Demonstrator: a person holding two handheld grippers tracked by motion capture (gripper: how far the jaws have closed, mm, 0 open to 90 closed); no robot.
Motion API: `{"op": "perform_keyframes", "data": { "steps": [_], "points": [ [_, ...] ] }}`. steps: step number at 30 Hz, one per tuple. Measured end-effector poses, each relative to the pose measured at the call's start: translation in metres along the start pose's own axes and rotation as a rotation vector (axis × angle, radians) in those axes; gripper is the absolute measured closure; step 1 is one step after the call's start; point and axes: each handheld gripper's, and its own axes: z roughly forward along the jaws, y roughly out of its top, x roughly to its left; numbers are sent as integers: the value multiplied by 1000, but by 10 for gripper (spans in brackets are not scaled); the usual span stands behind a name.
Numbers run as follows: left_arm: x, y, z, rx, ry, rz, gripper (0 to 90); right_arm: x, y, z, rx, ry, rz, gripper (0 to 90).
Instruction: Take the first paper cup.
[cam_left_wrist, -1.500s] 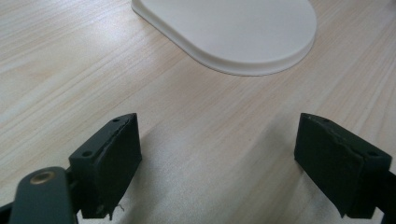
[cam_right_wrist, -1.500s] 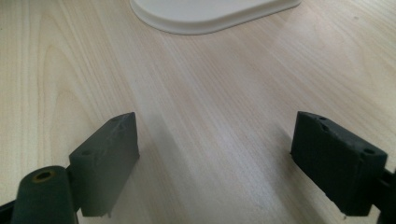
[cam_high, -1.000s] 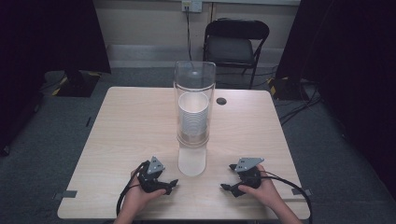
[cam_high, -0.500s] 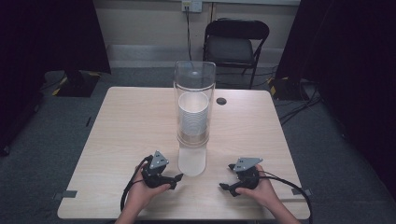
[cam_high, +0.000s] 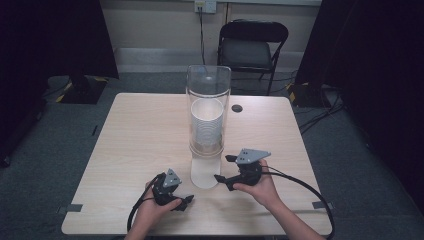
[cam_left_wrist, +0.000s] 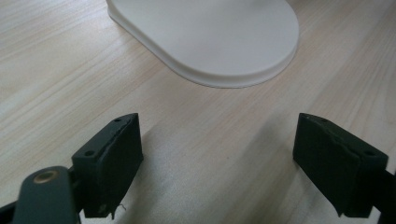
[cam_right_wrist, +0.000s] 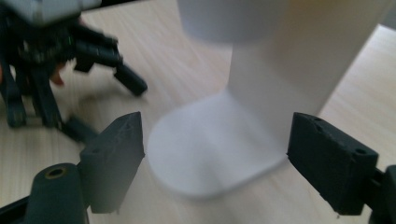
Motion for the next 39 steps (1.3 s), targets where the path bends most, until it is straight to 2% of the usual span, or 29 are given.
{"op": "perform_keyframes", "data": {
  "steps": [2,5,8,11,15,21,24,26,32,36,37,38,39],
  "points": [
    [-1,-2,0,-18,1,1,145,-1,15,6,-16,-4,-7,190],
    [0,-2,0,-13,1,8,146,0,26,11,-32,-2,-19,199],
    [0,-2,0,-13,1,8,145,0,34,16,-37,0,-31,206],
    [0,-2,0,-13,0,7,145,0,40,20,-57,-19,-41,227],
    [0,-2,0,-13,0,7,145,-3,42,26,-85,-28,-30,322],
    [0,-2,-1,-1,5,10,145,-1,37,31,-132,-48,-31,353],
    [0,-2,0,-16,0,7,145,1,32,32,-156,-63,-42,358],
    [0,-2,0,-16,0,7,145,2,31,33,-147,-44,-15,359],
    [0,-2,0,-15,0,7,145,2,30,34,-145,-48,-39,361],
    [0,-2,0,-16,1,7,145,2,30,34,-141,-47,-33,362],
    [0,-2,0,-16,1,7,145,1,30,34,-132,-45,-32,362],
    [0,-2,0,-15,1,7,145,1,23,42,-33,-58,-57,372],
    [0,-2,0,-15,0,8,145,0,11,45,-60,-36,-11,372]
  ]
}}
